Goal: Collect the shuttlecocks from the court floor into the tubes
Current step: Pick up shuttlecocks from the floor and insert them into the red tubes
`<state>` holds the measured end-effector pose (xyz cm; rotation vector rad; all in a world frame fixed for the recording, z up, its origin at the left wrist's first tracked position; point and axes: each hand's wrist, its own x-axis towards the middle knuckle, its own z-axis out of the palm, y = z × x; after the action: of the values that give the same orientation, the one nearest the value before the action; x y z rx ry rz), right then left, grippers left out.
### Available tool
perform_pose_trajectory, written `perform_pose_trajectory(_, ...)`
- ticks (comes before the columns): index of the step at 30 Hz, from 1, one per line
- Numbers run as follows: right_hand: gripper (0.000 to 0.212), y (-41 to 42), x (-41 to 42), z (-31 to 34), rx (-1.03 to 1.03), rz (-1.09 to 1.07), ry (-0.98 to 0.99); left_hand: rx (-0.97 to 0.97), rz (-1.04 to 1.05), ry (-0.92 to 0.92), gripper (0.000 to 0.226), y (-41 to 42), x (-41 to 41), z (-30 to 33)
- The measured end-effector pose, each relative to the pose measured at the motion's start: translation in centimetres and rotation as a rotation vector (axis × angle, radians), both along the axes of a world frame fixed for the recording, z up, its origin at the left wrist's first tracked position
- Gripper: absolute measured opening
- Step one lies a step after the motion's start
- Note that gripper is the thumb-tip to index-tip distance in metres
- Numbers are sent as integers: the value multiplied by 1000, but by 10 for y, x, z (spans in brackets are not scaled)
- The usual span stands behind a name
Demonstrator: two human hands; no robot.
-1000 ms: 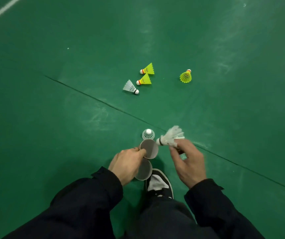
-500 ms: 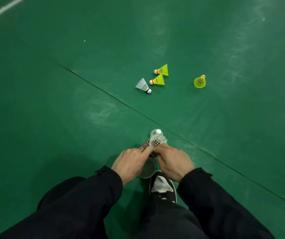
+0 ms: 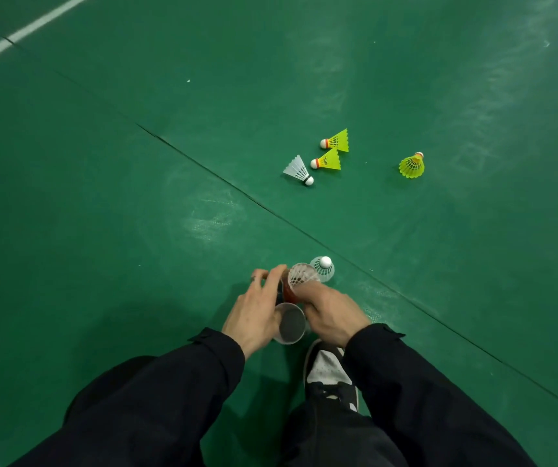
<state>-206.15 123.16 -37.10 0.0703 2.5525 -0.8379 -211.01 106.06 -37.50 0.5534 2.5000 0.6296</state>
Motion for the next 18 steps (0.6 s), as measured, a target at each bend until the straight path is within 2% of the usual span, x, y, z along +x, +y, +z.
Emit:
perform_pose_trajectory(3,53,-2,-13,3,-37,80,-9,2,46,-138,85,-3,-7,-6)
perform_pose_trajectory(5,51,-6,-22,8,-89,117,-40,19,84,-191,91,-5,-11,-11)
perform_pose_trajectory(9,43,-13,-29,9,-98,151,18,25,119,-187,71,-8,-21,-16)
perform_pose_trajectory(11,31,-13,-25,3,-125,-4,165,29,111,-182,66,-8,-21,-17)
perform_pose_trajectory(13,17,-5,-27,-5,-89,-307,396,43,122,-172,67,-10,-20,-20)
perform_pose_trajectory(14,18,3,-31,-13,-20,-437,446,49,124,-164,69,-12,-19,-22)
perform_pose_trajectory(15,24,13,-35,-22,59,-504,412,50,123,-158,70,-14,-19,-24)
perform_pose_trajectory(16,34,23,-39,-33,149,-482,301,49,121,-150,69,-16,-18,-25)
perform_pose_trajectory(18,45,37,-40,-57,281,-312,45,46,102,-125,66,-22,-17,-27)
